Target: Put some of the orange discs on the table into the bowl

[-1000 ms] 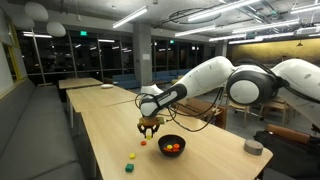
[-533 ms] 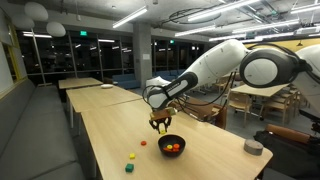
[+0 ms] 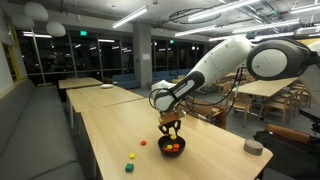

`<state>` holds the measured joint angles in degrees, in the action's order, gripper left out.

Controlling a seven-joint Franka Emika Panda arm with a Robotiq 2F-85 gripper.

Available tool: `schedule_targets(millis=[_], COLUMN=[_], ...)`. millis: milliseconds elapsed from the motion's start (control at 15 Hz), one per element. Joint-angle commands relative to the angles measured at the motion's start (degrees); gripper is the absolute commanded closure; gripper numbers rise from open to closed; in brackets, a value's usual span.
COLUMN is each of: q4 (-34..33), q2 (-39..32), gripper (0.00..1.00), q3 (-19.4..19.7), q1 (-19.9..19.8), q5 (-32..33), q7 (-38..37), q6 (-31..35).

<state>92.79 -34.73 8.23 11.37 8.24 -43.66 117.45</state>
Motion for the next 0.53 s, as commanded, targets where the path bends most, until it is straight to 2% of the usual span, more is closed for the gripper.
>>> schedule_targets(millis=[0, 267, 333, 467], q4=[2.84, 2.77, 2.34, 2.03], q2=[1.53, 0.53, 0.26, 0.15], gripper=[0.32, 0.05, 0.00, 0.00], q3=[-2.44, -3.62, -3.75, -3.93], q1=[-1.68, -2.33, -2.50, -2.81], q5=[-1.62, -3.28, -3.83, -5.20], q7=[1.56, 1.52, 1.35, 0.83], q6=[-0.01, 0.36, 0.69, 2.42])
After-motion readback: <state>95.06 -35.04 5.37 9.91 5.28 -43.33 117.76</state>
